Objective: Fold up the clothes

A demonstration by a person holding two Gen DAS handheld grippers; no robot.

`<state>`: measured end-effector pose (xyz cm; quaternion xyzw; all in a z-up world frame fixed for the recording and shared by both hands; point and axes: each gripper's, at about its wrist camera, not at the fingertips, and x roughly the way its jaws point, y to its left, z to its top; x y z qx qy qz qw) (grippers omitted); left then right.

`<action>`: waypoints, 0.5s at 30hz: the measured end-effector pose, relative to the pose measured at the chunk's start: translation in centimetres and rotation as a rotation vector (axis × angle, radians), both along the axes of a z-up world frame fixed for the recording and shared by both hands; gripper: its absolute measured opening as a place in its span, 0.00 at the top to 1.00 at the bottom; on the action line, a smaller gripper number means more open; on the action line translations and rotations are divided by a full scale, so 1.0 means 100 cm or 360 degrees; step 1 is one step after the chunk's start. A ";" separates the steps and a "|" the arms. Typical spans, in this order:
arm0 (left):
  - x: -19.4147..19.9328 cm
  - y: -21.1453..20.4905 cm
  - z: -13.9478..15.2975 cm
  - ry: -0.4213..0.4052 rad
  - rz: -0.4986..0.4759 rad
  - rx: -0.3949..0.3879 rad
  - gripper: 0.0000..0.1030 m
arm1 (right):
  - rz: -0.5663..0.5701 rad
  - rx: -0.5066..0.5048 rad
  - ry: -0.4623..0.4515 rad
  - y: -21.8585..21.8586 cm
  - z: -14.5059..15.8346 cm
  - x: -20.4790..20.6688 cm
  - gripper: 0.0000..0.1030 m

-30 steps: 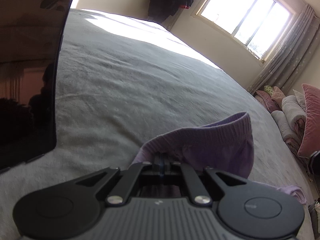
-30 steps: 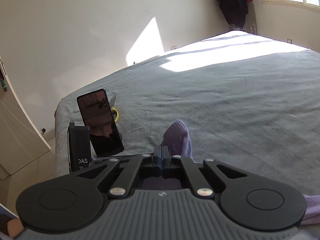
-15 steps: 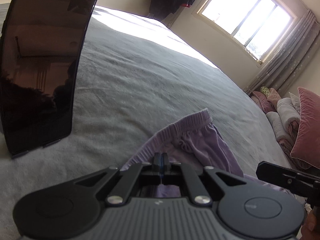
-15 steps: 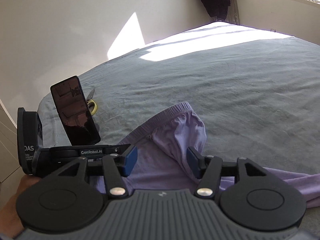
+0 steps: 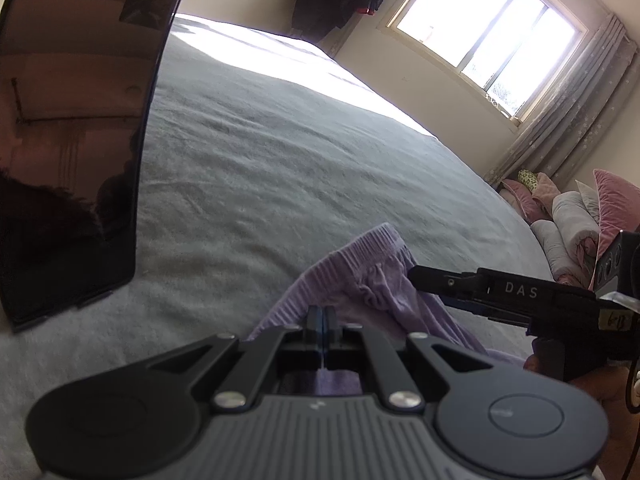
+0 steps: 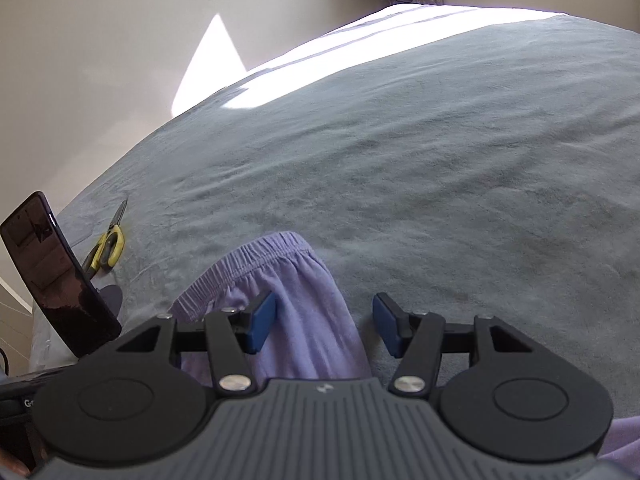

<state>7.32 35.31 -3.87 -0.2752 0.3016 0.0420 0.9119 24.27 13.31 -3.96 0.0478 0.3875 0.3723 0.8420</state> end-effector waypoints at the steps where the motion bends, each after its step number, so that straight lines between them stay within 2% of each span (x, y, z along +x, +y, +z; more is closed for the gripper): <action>1: 0.001 -0.001 -0.001 0.0006 0.0001 0.0009 0.98 | 0.0018 0.0028 0.0021 0.001 -0.001 0.000 0.69; 2: 0.001 -0.001 -0.001 0.0009 0.0001 0.0018 0.98 | 0.0028 0.0053 0.0034 0.001 0.001 -0.002 0.91; 3: 0.001 -0.002 -0.002 0.0010 0.0000 0.0023 0.98 | 0.0035 0.0077 0.0045 0.001 0.003 -0.004 0.94; 8: 0.001 0.002 -0.003 0.0010 0.0001 -0.0017 0.98 | 0.0030 0.0152 -0.0002 -0.004 0.029 -0.026 0.94; 13: -0.002 0.011 -0.006 0.0006 0.0013 -0.0112 0.98 | 0.0084 0.0243 -0.0048 -0.008 0.062 -0.068 0.94; 15: -0.006 0.013 -0.004 0.0009 0.0016 -0.0142 0.98 | 0.0108 0.0211 -0.0089 -0.005 0.066 -0.087 0.94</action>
